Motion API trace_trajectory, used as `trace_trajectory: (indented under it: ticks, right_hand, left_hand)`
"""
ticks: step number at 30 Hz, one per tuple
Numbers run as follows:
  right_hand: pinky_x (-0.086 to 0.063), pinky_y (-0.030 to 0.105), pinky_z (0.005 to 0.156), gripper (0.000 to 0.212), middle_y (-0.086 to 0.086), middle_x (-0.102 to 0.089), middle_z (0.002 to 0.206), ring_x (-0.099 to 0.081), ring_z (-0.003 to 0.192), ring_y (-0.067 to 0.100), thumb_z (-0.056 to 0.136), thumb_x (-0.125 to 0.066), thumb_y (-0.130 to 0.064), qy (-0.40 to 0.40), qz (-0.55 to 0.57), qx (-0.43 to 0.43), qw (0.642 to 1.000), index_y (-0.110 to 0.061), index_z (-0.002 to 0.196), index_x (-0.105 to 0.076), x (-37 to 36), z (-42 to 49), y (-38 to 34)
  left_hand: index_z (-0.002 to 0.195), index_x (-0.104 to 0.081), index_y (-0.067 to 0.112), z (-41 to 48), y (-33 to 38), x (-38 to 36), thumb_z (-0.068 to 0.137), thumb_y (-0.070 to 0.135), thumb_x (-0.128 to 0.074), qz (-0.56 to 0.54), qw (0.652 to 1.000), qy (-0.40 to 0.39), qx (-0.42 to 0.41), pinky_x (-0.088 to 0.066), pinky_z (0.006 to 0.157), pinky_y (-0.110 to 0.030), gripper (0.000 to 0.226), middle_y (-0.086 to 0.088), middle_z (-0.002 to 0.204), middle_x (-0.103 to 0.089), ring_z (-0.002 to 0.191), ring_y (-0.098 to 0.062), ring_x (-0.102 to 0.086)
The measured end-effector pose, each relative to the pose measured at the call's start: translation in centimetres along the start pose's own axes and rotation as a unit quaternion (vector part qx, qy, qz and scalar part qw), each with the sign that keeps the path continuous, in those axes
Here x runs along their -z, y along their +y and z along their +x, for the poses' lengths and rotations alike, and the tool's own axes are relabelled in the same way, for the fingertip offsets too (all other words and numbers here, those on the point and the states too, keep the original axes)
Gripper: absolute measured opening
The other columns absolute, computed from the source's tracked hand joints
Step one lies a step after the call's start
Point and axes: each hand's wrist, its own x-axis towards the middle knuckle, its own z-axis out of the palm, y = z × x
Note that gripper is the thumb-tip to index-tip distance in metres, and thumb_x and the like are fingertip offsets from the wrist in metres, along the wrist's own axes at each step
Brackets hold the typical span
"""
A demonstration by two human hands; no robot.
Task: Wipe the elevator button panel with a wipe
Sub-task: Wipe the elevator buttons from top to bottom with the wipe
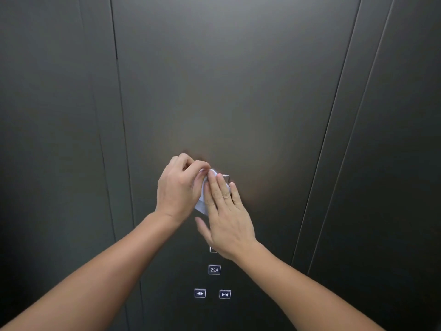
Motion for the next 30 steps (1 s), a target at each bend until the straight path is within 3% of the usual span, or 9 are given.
trace_trajectory:
  ticks: [4, 8, 14, 18, 24, 30]
  right_hand:
    - [0.001, 0.045, 0.126, 0.085, 0.013, 0.006, 0.167, 0.009, 0.155, 0.024, 0.099, -0.035, -0.055, -0.003, -0.040, 0.023, 0.999, -0.002, 0.158, -0.006, -0.3, 0.3, 1.3]
    - [-0.002, 0.048, 0.124, 0.084, 0.015, -0.001, 0.166, 0.000, 0.154, 0.029, 0.098, -0.040, -0.054, 0.019, -0.053, 0.009, 0.998, -0.001, 0.157, -0.012, -0.1, -0.8, 2.9]
    - [-0.003, 0.051, 0.124, 0.088, 0.020, -0.001, 0.165, 0.001, 0.153, 0.034, 0.096, -0.045, -0.053, 0.017, -0.048, 0.007, 0.999, 0.002, 0.156, -0.013, -0.2, -0.6, 1.9]
    - [-0.003, 0.052, 0.124, 0.086, 0.018, -0.001, 0.165, 0.002, 0.153, 0.033, 0.096, -0.040, -0.053, 0.032, -0.061, -0.002, 0.998, 0.001, 0.156, -0.009, 0.2, 0.1, 2.6]
    - [-0.007, 0.053, 0.124, 0.087, 0.018, -0.001, 0.166, -0.003, 0.155, 0.033, 0.095, -0.045, -0.050, 0.025, -0.046, -0.025, 0.998, 0.002, 0.156, -0.011, -0.4, -2.0, 3.0]
    - [-0.004, 0.051, 0.125, 0.085, 0.016, -0.002, 0.167, 0.000, 0.155, 0.029, 0.096, -0.045, -0.047, 0.019, -0.049, -0.036, 0.998, 0.002, 0.156, -0.011, -0.5, -2.5, 2.3]
  left_hand:
    - [0.090, -0.077, 0.010, 0.1, -0.1, -0.3, 0.089, 0.010, -0.072, 0.013, 1.000, 0.010, -0.018, -0.050, 0.058, -0.039, 0.005, -0.007, 0.078, -0.062, 0.072, -0.029, -0.055]
    - [0.104, -0.075, 0.011, 0.8, -1.6, 0.3, 0.090, 0.019, -0.070, 0.044, 0.995, 0.023, -0.084, -0.051, 0.078, -0.046, 0.017, -0.012, 0.104, -0.065, 0.094, -0.031, -0.054]
    - [0.133, -0.063, 0.010, 0.8, -4.2, 0.5, 0.091, 0.023, -0.064, 0.173, 0.974, 0.011, -0.146, -0.038, 0.107, -0.051, 0.043, -0.022, 0.140, -0.057, 0.136, -0.036, -0.045]
    - [0.151, -0.045, 0.014, -0.4, -5.7, 0.2, 0.097, 0.026, -0.052, 0.205, 0.963, -0.028, -0.170, -0.023, 0.122, -0.052, 0.055, -0.018, 0.161, -0.036, 0.151, -0.036, -0.029]
    - [0.154, -0.039, 0.018, -1.0, -4.8, -1.0, 0.097, 0.058, -0.039, 0.156, 0.980, -0.032, -0.117, -0.008, 0.125, -0.054, 0.070, -0.015, 0.166, -0.026, 0.155, -0.037, -0.015]
    - [0.151, -0.041, 0.022, -1.1, -4.3, -2.8, 0.092, 0.058, -0.055, 0.175, 0.979, 0.015, -0.107, -0.020, 0.120, -0.061, 0.071, -0.014, 0.163, -0.031, 0.152, -0.039, -0.020]
